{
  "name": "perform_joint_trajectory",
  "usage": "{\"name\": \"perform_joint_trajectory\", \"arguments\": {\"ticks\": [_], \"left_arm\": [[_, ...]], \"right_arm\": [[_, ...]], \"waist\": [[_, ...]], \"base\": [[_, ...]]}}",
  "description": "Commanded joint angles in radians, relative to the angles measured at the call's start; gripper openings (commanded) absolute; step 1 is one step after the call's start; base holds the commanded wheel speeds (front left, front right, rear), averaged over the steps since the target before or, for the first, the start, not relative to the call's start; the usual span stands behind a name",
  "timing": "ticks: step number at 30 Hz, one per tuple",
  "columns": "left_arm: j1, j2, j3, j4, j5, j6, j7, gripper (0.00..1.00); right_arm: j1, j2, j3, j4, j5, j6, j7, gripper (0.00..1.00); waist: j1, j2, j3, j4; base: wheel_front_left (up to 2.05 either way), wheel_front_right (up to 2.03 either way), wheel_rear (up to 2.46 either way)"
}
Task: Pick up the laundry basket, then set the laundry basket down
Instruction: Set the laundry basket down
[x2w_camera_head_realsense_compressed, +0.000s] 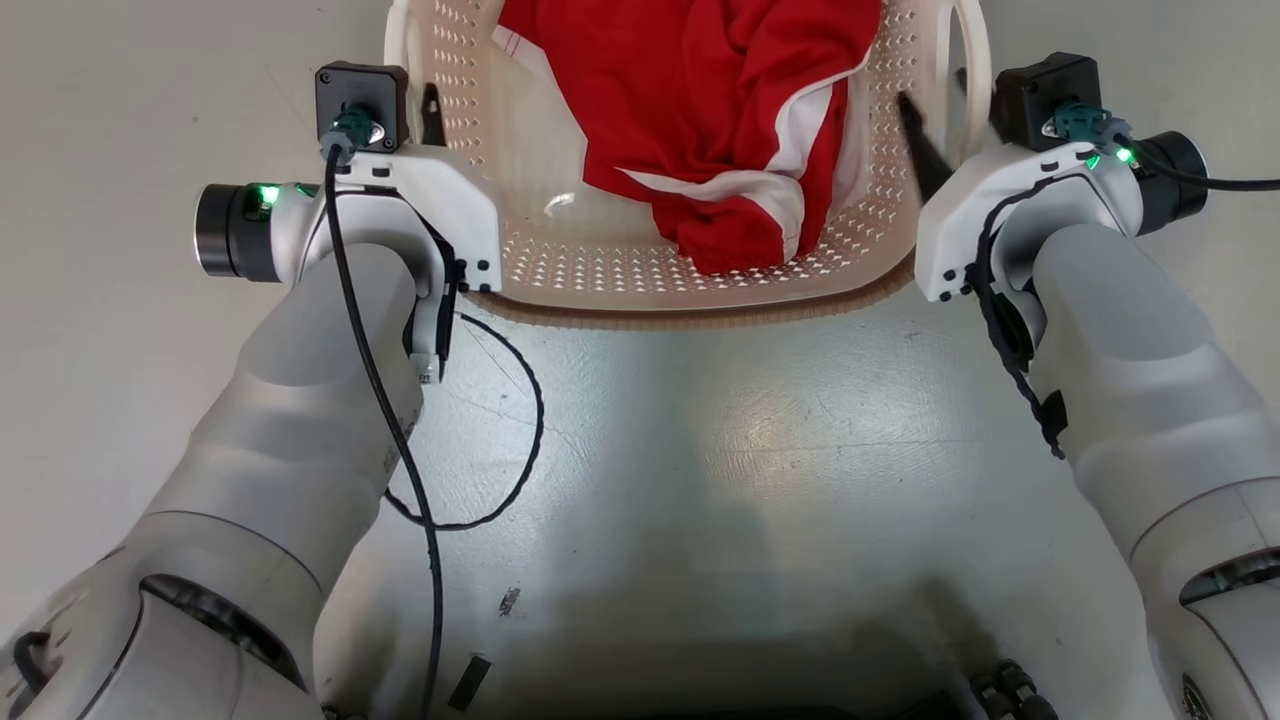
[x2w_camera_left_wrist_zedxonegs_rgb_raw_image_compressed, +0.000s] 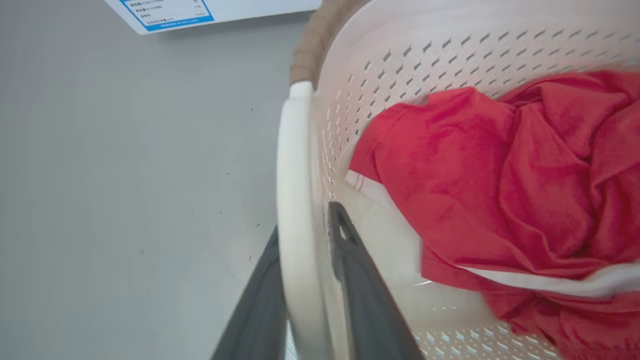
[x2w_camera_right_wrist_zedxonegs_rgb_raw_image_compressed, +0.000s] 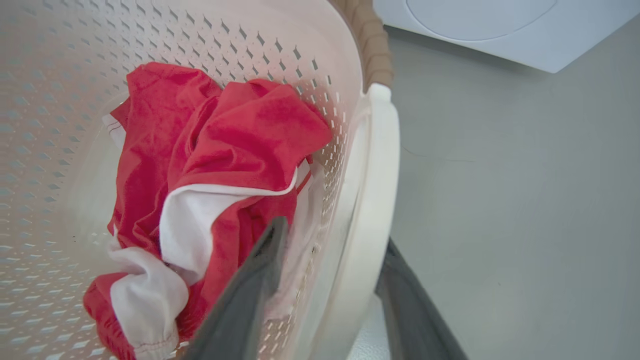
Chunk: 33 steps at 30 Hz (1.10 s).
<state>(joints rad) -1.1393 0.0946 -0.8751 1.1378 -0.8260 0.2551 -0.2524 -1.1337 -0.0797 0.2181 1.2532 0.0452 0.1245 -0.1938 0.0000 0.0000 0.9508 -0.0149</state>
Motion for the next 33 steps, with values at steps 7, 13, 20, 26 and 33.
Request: {"name": "perform_joint_trajectory", "arguments": {"ticks": [7,13,20,26,33], "left_arm": [[-0.007,0.007,0.051,0.032,-0.006,-0.014,-0.009,1.0],[0.012,0.015,0.085,0.034,-0.005,-0.036,-0.009,1.0],[0.057,0.038,0.14,-0.012,0.02,-0.063,-0.009,1.0],[0.115,0.052,0.261,-0.104,0.066,-0.116,-0.009,1.0],[0.229,0.028,0.436,-0.215,0.197,-0.113,-0.009,1.0]], "right_arm": [[0.053,0.029,-0.034,-0.012,-0.044,0.006,-0.021,1.0],[0.074,0.029,-0.035,-0.023,-0.028,0.006,-0.039,1.0],[0.093,0.029,-0.027,-0.038,-0.02,0.006,-0.055,1.0],[0.111,0.029,-0.019,-0.074,-0.003,0.006,-0.066,1.0],[0.19,0.029,-0.041,-0.186,-0.01,0.006,-0.068,1.0]], "waist": [[0.0,0.0,-0.028,-0.003],[0.0,0.0,-0.068,-0.016],[0.0,0.0,-0.132,-0.03],[0.0,0.0,-0.221,-0.043],[0.0,0.0,-0.371,-0.039]], "base": [[0.0,0.0,0.0],[0.0,0.0,0.0],[0.0,0.0,0.0],[0.0,0.0,0.0],[0.0,0.0,0.0]]}}
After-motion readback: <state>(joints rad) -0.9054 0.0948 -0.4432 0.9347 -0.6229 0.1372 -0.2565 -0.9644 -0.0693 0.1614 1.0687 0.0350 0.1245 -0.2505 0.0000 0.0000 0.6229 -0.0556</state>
